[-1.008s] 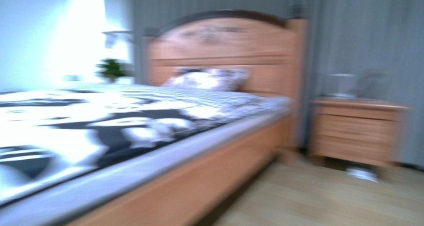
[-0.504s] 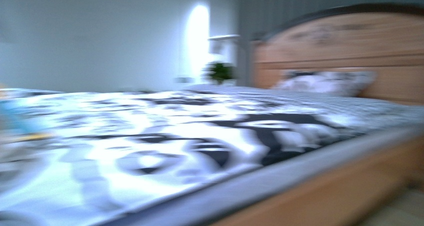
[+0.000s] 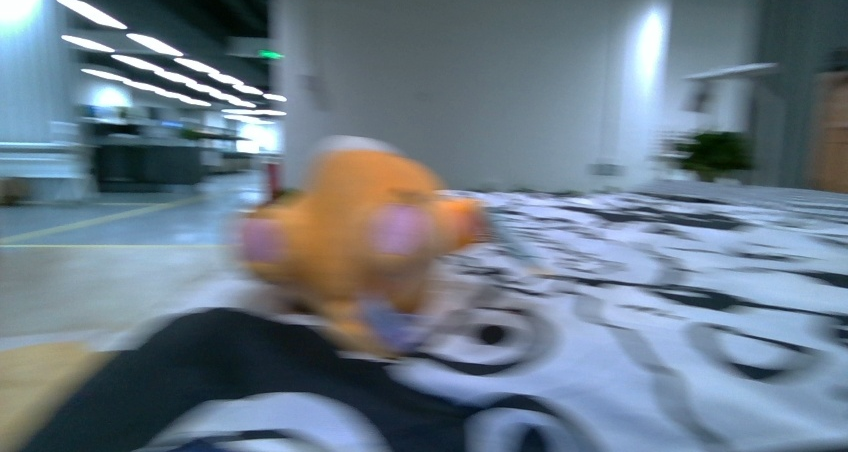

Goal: Put away toys

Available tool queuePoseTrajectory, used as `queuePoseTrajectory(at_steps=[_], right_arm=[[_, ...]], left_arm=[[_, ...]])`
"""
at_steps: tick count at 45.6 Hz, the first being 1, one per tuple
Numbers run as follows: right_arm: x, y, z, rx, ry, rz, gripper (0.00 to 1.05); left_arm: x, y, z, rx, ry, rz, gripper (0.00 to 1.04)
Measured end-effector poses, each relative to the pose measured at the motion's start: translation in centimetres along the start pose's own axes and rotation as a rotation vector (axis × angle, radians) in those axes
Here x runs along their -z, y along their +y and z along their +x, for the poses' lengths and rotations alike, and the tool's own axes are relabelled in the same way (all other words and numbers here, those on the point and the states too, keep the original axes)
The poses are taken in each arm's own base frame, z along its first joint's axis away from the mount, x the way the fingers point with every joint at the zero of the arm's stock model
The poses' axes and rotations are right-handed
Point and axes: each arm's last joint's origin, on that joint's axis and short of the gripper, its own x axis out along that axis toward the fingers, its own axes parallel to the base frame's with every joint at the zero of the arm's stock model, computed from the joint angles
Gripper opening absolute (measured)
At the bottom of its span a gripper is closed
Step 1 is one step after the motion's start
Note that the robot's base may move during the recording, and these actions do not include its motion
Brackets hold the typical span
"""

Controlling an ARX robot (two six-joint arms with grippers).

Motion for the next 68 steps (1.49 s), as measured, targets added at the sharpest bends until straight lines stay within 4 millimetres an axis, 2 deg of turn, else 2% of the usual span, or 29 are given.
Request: queuePoseTrajectory(at_steps=[13, 18, 24, 30, 37, 43, 47, 58, 61, 68], right_arm=[[0.0, 0.0, 0.0, 0.009, -0.002, 0.0, 0.99], [-0.4, -0.1, 0.4, -0.162, -0.002, 0.046, 0.99], [-2.8, 0.0, 1.6, -0.237, -0.051, 0.057, 0.99], [-6.9, 0.9, 4.4, -0.262, -0.107, 0.059, 0.99], [-10.5, 3.6, 7.9, -0.32, -0.091, 0.068, 0.99], [-15.3, 7.3, 11.0, -0.36, -0.138, 0.031, 0.99], [-17.2, 9.7, 12.6, -0.374, -0.142, -0.005, 0.99], [-20.0, 15.7, 17.2, -0.381, -0.084, -0.078, 0.99], [-20.2, 17.4, 18.5, -0.375, -0.059, -0.095, 0.99], [-19.6, 19.9, 20.6, -0.354, -0.022, -0.119, 0.99]], left_arm=[[0.0, 0.0, 0.0, 0.008, 0.001, 0.0, 0.99], [0.0, 0.0, 0.0, 0.009, 0.001, 0.0, 0.99], [0.0, 0.0, 0.0, 0.008, 0.001, 0.0, 0.99], [0.0, 0.0, 0.0, 0.008, 0.001, 0.0, 0.99], [0.0, 0.0, 0.0, 0.008, 0.001, 0.0, 0.99], [0.0, 0.0, 0.0, 0.008, 0.001, 0.0, 0.99], [0.0, 0.0, 0.0, 0.008, 0.001, 0.0, 0.99], [0.0, 0.0, 0.0, 0.008, 0.001, 0.0, 0.99], [0.0, 0.0, 0.0, 0.008, 0.001, 0.0, 0.99], [0.0, 0.0, 0.0, 0.008, 0.001, 0.0, 0.99]])
